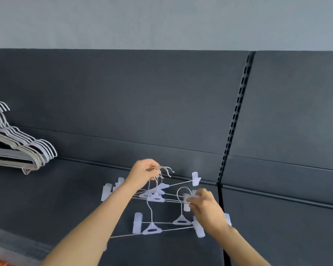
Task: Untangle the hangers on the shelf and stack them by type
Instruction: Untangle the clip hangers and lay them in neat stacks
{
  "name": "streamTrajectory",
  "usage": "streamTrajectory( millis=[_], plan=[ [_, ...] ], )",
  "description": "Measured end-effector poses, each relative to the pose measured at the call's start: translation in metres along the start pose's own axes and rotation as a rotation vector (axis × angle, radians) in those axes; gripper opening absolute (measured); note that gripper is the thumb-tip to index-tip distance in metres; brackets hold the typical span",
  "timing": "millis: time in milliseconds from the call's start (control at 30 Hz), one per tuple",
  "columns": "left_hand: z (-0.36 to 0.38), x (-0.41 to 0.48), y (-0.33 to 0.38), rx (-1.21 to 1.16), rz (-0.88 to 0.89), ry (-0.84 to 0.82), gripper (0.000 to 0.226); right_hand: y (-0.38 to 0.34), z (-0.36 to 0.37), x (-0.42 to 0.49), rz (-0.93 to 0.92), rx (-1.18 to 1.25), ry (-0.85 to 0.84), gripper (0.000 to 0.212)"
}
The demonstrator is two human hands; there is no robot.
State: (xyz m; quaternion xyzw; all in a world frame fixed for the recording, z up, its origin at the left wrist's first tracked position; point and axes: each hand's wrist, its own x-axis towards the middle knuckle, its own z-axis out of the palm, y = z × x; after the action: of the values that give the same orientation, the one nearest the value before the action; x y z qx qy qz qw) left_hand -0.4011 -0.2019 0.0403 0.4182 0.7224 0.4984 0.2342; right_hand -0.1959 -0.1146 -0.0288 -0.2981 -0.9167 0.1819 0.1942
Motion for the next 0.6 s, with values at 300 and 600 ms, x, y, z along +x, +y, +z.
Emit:
streamTrajectory(
  millis=[300,600],
  plan=[
    [-0.014,0.006,-0.033,0.140,-0.140,-0.085,0.054,-0.015,0.014,0.013,0.152,0.034,-0.063,0.023],
    [-0.044,-0.033,-0.065,0.791,-0.101,-0.199,0.057,-0.024,0.035,0.022,0.160,0.176,-0.095,0.025]
  ],
)
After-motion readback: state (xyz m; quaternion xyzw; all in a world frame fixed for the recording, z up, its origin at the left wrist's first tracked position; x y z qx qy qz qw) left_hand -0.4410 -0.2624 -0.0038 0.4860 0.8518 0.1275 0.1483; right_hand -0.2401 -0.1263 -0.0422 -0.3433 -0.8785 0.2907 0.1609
